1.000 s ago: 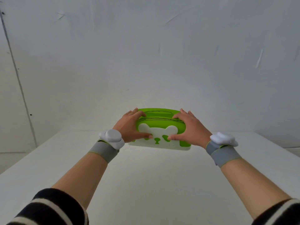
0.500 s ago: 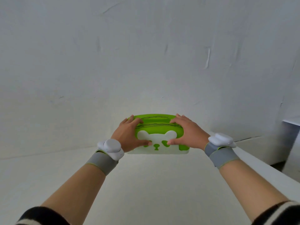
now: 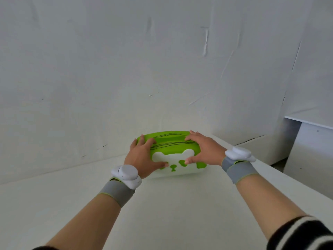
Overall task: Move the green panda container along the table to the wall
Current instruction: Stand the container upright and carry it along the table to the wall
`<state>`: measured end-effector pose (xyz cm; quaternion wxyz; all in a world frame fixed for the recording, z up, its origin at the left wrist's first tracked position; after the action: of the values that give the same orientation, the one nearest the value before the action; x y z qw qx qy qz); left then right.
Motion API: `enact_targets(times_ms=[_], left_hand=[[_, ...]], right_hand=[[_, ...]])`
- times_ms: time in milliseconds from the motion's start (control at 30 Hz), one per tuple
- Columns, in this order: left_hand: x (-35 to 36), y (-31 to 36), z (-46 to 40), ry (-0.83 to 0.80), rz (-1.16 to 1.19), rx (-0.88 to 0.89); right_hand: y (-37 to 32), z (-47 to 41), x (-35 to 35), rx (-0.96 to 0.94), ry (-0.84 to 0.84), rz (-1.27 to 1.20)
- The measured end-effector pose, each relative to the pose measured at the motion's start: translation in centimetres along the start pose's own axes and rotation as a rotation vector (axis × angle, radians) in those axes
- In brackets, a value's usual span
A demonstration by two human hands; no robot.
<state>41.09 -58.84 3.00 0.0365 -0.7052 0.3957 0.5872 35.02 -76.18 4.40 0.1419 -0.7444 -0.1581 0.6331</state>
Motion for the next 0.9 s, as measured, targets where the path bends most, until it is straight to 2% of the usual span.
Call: enact_targets(times_ms=[333,700,900], left_hand=[[2.9,-0.3,-0.6,-0.035,0.022,-0.045],[2.9,-0.4,-0.5,-0.044,0.021,-0.069],[1.2,-0.2,0.6,-0.013,0.046,-0.017]], right_hand=[[2.4,-0.4,1.2,0.031,-0.035,-0.023],[2.6,-0.5,1.7,0.034,-0.034,-0.052],[2.4,0.2,1.6,0.067,0.019,-0.033]])
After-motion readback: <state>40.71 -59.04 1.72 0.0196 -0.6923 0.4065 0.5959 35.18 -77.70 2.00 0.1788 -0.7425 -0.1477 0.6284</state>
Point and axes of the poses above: each hand's wrist, its own z-axis away from the middle knuckle, its own x-axis out of the palm, y = z × x, the point moved 10 cm from there along -z, towards the middle knuckle, and after that the axes turned 4 degrees about -y, right-handed, at the moved point
